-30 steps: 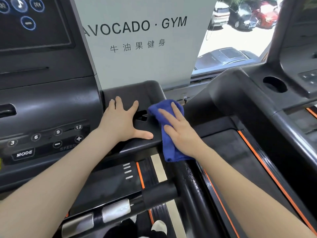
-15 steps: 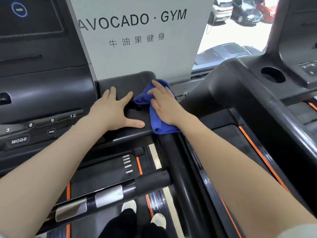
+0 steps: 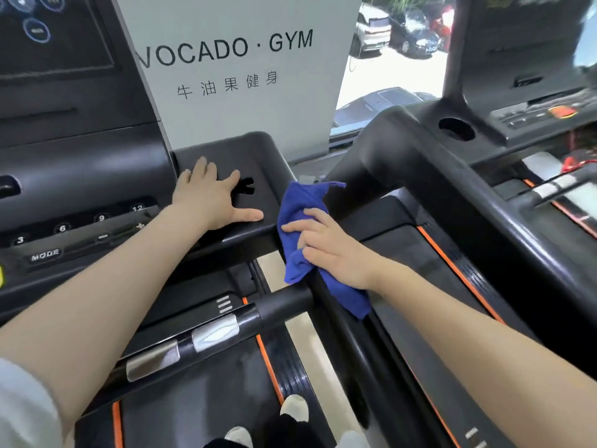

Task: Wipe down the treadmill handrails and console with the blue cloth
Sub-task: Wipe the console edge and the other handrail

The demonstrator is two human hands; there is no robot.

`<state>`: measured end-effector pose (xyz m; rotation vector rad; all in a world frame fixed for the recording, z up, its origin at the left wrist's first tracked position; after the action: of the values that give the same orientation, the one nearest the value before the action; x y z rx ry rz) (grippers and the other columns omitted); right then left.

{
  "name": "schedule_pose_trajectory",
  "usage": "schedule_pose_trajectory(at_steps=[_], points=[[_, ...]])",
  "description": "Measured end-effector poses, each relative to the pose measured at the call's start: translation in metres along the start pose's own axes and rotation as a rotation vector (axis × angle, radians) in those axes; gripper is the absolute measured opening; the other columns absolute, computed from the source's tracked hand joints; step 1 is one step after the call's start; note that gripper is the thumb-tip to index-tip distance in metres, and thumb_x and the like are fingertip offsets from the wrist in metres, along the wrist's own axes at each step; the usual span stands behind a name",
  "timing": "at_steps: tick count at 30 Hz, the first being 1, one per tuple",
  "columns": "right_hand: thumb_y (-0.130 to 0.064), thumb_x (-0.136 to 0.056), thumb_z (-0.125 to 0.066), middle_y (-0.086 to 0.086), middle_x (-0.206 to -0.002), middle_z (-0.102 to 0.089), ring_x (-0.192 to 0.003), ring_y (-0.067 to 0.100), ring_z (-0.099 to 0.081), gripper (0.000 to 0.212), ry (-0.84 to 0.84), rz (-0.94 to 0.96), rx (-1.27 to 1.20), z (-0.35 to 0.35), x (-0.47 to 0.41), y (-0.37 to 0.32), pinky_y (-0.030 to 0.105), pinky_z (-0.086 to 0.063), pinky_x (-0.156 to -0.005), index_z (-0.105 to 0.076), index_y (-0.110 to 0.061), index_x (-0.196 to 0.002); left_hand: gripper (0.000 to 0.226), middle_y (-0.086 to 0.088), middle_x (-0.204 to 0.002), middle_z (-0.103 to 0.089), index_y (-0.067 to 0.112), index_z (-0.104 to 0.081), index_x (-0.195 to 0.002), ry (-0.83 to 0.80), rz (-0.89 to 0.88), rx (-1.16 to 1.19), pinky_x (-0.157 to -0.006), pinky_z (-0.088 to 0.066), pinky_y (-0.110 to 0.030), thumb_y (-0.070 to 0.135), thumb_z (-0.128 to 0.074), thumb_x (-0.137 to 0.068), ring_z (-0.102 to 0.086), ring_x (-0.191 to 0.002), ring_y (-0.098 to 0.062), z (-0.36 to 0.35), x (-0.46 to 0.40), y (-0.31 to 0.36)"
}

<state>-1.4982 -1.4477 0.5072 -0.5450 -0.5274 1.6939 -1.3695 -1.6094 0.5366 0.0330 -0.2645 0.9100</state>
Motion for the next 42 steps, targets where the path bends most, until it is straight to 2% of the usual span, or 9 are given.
schedule_pose_trajectory(at_steps=[4, 7, 10, 16, 25, 29, 34, 38, 42], points=[[-0.035, -0.094, -0.027, -0.002, -0.125, -0.055, -0.130, 0.028, -0.035, 0.038, 0.036, -0.039, 0.345, -0.016, 0.021, -0.007, 0.053, -0.035, -0.099, -0.055, -0.015, -0.078, 0.070, -0.020, -0.155, -0.007, 0.025, -0.024, -0.146, 0.031, -0.138, -0.111, -0.116, -0.005, -0.045, 0.062, -0.037, -0.088, 0.006, -0.144, -0.034, 0.007, 0.022, 0.012], [-0.041, -0.094, -0.021, 0.000, -0.131, -0.050, -0.129, 0.032, -0.033, 0.045, 0.055, -0.125, 0.439, -0.017, 0.012, -0.007, 0.052, -0.043, -0.091, -0.056, -0.015, -0.082, 0.055, -0.021, -0.152, -0.021, 0.011, -0.041, -0.138, 0.207, -0.334, -0.042, -0.115, -0.014, -0.048, 0.035, -0.055, -0.091, -0.010, -0.143, -0.036, 0.003, 0.054, 0.021], [-0.048, -0.092, -0.016, 0.012, -0.136, -0.044, -0.131, 0.036, -0.031, 0.056, 0.085, -0.248, 0.462, -0.010, -0.017, -0.006, 0.048, -0.033, -0.104, -0.055, -0.008, -0.093, 0.040, -0.027, -0.110, -0.062, -0.004, -0.064, -0.107, 0.398, -0.537, 0.132, -0.087, -0.050, -0.056, 0.008, -0.077, -0.071, -0.055, -0.109, -0.047, -0.011, 0.079, 0.034], [-0.027, -0.094, -0.050, 0.014, -0.133, -0.041, -0.125, 0.034, -0.038, 0.028, 0.301, -0.465, 0.124, 0.002, -0.031, -0.006, 0.044, -0.037, -0.096, -0.046, -0.004, -0.109, 0.047, -0.004, -0.114, -0.053, 0.016, -0.053, -0.118, 0.010, -0.353, 0.208, -0.083, -0.046, -0.036, 0.053, -0.045, -0.089, -0.055, -0.104, -0.024, -0.036, 0.107, 0.057], [-0.053, -0.084, -0.003, 0.001, -0.154, -0.025, -0.139, 0.030, -0.023, 0.066, 0.258, -0.491, 0.600, -0.037, 0.047, -0.046, 0.046, -0.047, -0.084, -0.053, -0.014, -0.102, 0.045, -0.006, -0.119, -0.055, 0.015, -0.043, -0.125, 0.033, -0.396, 0.069, -0.079, -0.046, -0.036, 0.041, -0.052, -0.090, -0.053, -0.110, -0.025, -0.051, 0.120, 0.078], [-0.042, -0.086, -0.052, 0.008, -0.140, -0.049, -0.125, 0.035, -0.047, 0.028, 0.421, -0.458, 0.721, -0.041, 0.051, -0.052, 0.044, -0.054, -0.063, -0.058, -0.015, -0.089, 0.039, -0.005, -0.113, -0.055, 0.014, -0.046, -0.117, 0.004, -0.377, 0.086, -0.080, -0.047, -0.036, 0.039, -0.054, -0.089, -0.053, -0.107, -0.024, -0.050, 0.121, 0.077], [-0.044, -0.094, -0.046, 0.001, -0.156, -0.013, -0.139, 0.028, -0.022, 0.066, 0.224, -0.524, 0.362, -0.020, 0.023, -0.024, 0.048, -0.039, -0.102, -0.014, -0.027, -0.149, 0.042, -0.008, -0.119, -0.053, 0.016, -0.043, -0.124, -0.054, -0.337, 0.125, -0.082, -0.047, -0.037, 0.035, -0.056, -0.088, -0.056, -0.106, -0.026, -0.044, 0.123, 0.080], [-0.039, -0.094, -0.051, 0.003, -0.153, -0.026, -0.136, 0.021, -0.033, 0.069, 0.261, -0.566, -0.233, 0.003, 0.011, -0.004, 0.030, -0.027, -0.108, -0.015, -0.020, -0.150, 0.041, -0.006, -0.120, -0.054, 0.018, -0.045, -0.125, -0.070, -0.253, 0.155, -0.081, -0.046, -0.037, 0.034, -0.056, -0.089, -0.055, -0.108, -0.027, -0.042, 0.127, 0.080], [-0.045, -0.096, -0.042, 0.002, -0.140, -0.044, -0.123, 0.022, -0.045, 0.059, 0.226, -0.651, -0.346, 0.001, 0.023, -0.002, 0.033, -0.035, -0.100, -0.020, -0.025, -0.147, 0.038, -0.007, -0.119, -0.055, 0.017, -0.046, -0.124, -0.068, -0.206, 0.146, -0.079, -0.044, -0.034, 0.031, -0.056, -0.090, -0.055, -0.108, -0.027, -0.043, 0.131, 0.084]])
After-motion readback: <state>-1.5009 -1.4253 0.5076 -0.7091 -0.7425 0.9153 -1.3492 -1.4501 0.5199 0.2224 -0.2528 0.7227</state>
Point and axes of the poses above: each hand's wrist, its own x-axis away from the middle knuckle, its own z-axis out of the back of the hand, y = z × x, the point moved 4 cm from there along -x, towards the middle knuckle
